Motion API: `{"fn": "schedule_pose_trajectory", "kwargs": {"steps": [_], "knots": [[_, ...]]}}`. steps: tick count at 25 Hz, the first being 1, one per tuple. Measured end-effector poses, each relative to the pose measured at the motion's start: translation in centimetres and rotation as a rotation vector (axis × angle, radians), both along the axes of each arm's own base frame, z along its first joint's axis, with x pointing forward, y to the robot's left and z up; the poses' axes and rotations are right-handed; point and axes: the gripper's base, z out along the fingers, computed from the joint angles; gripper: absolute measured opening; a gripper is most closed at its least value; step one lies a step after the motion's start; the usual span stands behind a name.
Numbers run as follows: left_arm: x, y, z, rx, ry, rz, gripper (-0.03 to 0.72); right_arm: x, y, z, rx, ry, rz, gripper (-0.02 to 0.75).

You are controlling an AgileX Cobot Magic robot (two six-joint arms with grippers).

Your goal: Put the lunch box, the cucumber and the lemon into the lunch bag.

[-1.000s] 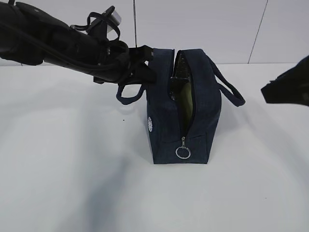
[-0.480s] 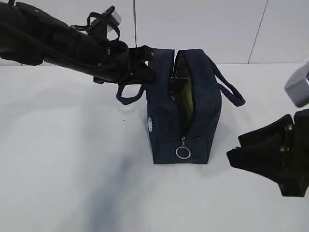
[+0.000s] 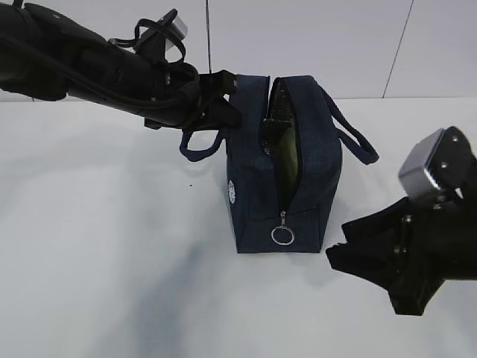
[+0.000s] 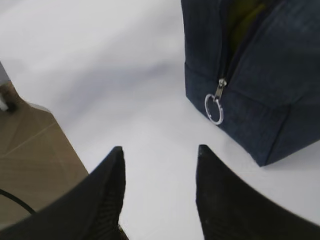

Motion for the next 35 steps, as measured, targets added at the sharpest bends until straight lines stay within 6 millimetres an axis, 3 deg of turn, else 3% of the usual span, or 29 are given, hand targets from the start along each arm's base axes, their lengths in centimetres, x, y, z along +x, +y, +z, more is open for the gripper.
{"fn": "schedule_pose_trajectory", "kwargs": {"steps": [5, 9, 20, 35], "knots": [[0.0, 0.0, 0.0, 0.000, 0.000, 0.000, -0.005, 1.3, 0.2, -3.1, 0.004, 0.143, -0.038, 0.355], [0.0, 0.0, 0.0, 0.000, 0.000, 0.000, -0.005, 2.4, 0.6, -4.5, 0.087, 0.221, -0.110, 0.355], [0.0, 0.0, 0.0, 0.000, 0.000, 0.000, -0.005, 3.7, 1.1, -6.3, -0.126, -0.130, 0.214, 0.355], [0.0, 0.0, 0.0, 0.001, -0.001, -0.001, -0.005, 7.3, 1.9, -8.0, -0.154, -0.164, 0.256, 0.356]]}}
